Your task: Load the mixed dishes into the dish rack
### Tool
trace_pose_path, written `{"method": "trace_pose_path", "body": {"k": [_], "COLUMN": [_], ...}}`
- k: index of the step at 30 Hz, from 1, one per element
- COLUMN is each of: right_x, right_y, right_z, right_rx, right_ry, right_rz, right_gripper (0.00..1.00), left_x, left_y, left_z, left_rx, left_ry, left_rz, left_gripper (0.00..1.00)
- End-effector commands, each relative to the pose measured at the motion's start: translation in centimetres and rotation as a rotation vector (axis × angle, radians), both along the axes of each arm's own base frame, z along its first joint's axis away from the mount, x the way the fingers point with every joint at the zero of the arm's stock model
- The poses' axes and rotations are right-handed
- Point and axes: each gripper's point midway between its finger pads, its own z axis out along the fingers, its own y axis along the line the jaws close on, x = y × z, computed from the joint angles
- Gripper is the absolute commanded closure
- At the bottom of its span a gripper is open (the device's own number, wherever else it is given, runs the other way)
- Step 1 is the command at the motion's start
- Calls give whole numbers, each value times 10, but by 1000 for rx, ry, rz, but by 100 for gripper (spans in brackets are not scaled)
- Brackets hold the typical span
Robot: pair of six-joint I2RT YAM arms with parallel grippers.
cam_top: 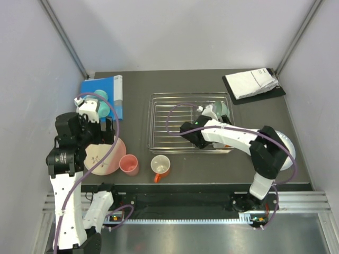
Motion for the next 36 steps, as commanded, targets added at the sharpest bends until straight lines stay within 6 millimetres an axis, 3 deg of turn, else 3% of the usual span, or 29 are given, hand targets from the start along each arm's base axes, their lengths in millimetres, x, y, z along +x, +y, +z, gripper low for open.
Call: {"method": "trace_pose_path", "body": {"k": [1, 3, 6, 7, 8, 9, 10, 11, 12, 15, 18, 21, 25, 26, 29, 30, 36], "right_x": [-13, -18, -34, -38, -50, -64, -60, -68, -75, -87, -102, -112, -106, -108, -117, -120, -118], "right_y": [-8, -11, -36, -54, -70, -82, -95, -104, -110, -144, -166, -175, -166, -165, -184, -193, -203], "right_z": [35, 52, 71, 71, 59, 62, 62, 53, 55, 51, 38, 21, 1, -13, -37, -41, -52], "right_rx": [105, 212, 471, 569, 614, 740, 794, 809, 877, 873, 830, 844, 986, 984, 934, 936, 935], "right_ry": [-47, -98, -212, -279, -286, -332, -389, -392, -425, -467, -413, -378, -326, -278, -238, -255, -275], "right_rz": [-2, -17, -139, -251, -322, -380, -430, -456, -470, -613, -732, -808, -868, -901, -1010, -1057, -1139], "right_gripper": [25, 23, 23, 23, 23, 24, 25, 27, 27, 27, 27, 23, 22, 21, 21, 21, 18], "left_x": [10, 11, 12, 12, 12, 13, 14, 15, 16, 22, 31, 39, 50, 51, 53, 52, 53], "left_y": [-1, -1, -1, 0, 0, 0, 0, 0, -1, -5, -8, -11, -16, -17, -18, -17, -20], "left_z": [9, 11, 10, 10, 11, 11, 11, 12, 13, 17, 21, 23, 27, 27, 22, 18, 14], "left_rx": [-4, -2, 0, 4, 6, 7, 6, 8, 6, -5, -14, -23, -31, -31, -22, -14, -18], "left_ry": [-46, -49, -45, -42, -46, -46, -43, -48, -47, -50, -52, -54, -76, -79, -83, -80, -83], "left_rz": [-9, -10, -11, -10, -13, -14, -17, -18, -24, -45, -67, -98, -132, -137, -153, -156, -169], "left_gripper": [1, 1, 1, 1, 1, 1, 1, 1, 1, 1, 1, 1, 1, 1, 1, 1, 1]}}
